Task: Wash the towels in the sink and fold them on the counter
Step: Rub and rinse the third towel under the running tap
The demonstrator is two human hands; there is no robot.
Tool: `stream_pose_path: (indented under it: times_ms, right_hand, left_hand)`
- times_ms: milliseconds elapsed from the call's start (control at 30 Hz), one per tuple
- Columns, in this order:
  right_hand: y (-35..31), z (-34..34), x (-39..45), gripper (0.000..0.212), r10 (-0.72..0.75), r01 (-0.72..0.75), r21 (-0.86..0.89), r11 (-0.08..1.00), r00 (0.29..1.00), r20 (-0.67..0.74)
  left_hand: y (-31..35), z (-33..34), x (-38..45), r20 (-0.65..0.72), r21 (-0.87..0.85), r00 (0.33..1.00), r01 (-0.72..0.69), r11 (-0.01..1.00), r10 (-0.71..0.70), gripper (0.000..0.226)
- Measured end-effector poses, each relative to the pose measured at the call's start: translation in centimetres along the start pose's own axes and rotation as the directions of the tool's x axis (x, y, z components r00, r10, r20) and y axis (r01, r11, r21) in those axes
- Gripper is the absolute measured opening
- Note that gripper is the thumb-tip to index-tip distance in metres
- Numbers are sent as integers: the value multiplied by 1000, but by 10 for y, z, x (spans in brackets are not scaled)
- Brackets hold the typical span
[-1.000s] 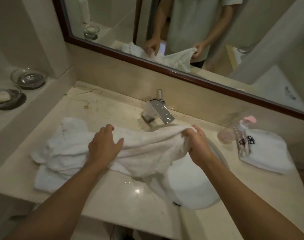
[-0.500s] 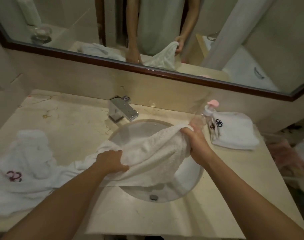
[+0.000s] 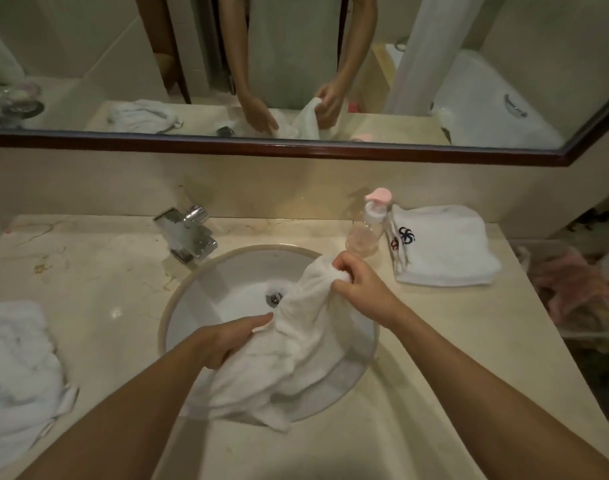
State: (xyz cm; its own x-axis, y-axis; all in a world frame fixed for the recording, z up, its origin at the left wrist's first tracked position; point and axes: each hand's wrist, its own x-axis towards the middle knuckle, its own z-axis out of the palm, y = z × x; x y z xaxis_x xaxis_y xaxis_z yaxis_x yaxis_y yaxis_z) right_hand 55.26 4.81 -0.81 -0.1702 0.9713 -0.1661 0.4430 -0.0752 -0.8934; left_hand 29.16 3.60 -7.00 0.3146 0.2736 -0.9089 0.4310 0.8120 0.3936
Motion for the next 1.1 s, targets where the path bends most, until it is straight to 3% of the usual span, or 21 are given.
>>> stream_pose_path:
  times_ms: [133,200,333,400,467,533,633,733,867,1100]
  right_hand:
    - [33,-2,14,13,129,-125,112,986,991,-31]
    - [41,-11,24,11,170,-167,42,985,984,-56]
    - [42,-29,36,31,178,-167,-313,935,984,8]
    - [34,-40,36,33,18,-81,-311,947,979,-201]
    - [22,-59,41,38,-170,20,-308,951,866,-470]
    - [9,-78,52,41,-276,50,-395,917,794,-541]
    - [7,-94,70,47,-298,51,-532,845,871,-390]
    - [25,-94,78,53,-269,48,-619,784,925,-269]
    - [43,-92,75,61,-315,82,-614,785,907,-281]
    - [50,-94,80,60,-346,105,-627,772,897,-276]
  left_hand:
    - [27,28,-4,-185,-236,951,-286,928,246,15]
    - [44,42,-2,-260,-253,920,-358,899,293,22]
    - [88,76,8,-372,-309,880,-417,855,295,32]
    - [112,91,10,-427,-282,834,-490,825,349,30]
    - [135,103,11,-455,-252,784,-569,783,423,31]
    - [158,108,13,-482,-232,739,-626,745,471,39]
    - [192,110,15,-494,-283,725,-656,700,480,50]
    - [212,108,18,-465,-329,752,-637,697,468,42]
    - [223,112,22,-395,-387,795,-599,701,460,41]
    - [232,112,22,-396,-457,813,-578,676,427,38]
